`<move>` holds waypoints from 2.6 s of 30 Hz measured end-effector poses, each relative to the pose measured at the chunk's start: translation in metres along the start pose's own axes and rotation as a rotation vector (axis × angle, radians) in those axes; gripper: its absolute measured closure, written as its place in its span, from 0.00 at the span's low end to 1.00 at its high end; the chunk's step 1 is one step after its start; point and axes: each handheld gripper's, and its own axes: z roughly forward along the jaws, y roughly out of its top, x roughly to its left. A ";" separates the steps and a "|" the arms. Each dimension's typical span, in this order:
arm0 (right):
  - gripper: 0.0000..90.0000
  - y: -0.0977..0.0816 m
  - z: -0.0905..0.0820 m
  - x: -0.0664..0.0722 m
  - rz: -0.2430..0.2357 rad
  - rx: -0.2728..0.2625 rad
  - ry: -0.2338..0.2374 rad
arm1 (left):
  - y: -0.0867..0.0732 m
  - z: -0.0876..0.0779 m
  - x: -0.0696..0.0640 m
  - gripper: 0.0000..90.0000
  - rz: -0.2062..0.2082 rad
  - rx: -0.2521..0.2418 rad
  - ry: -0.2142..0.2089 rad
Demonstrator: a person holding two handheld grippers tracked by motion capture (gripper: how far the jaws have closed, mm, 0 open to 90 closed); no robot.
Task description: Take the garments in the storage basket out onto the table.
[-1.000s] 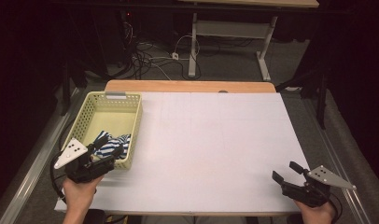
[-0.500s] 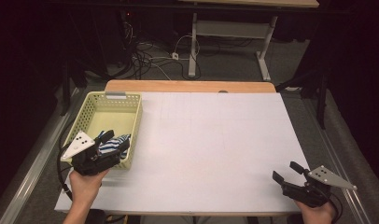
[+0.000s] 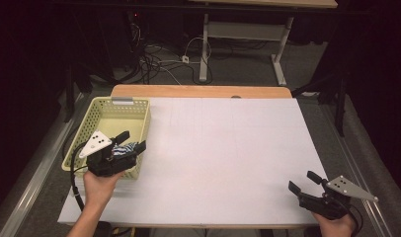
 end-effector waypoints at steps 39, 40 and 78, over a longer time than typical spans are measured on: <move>0.22 0.001 0.002 0.000 -0.003 0.000 0.009 | 0.019 0.028 0.037 0.26 0.011 0.392 0.165; 0.22 0.001 0.002 0.000 -0.002 0.001 0.008 | 0.018 0.028 0.038 0.26 0.006 0.397 0.166; 0.22 0.001 0.003 -0.001 0.002 0.004 0.009 | -0.011 0.037 0.062 0.15 -0.085 0.613 0.158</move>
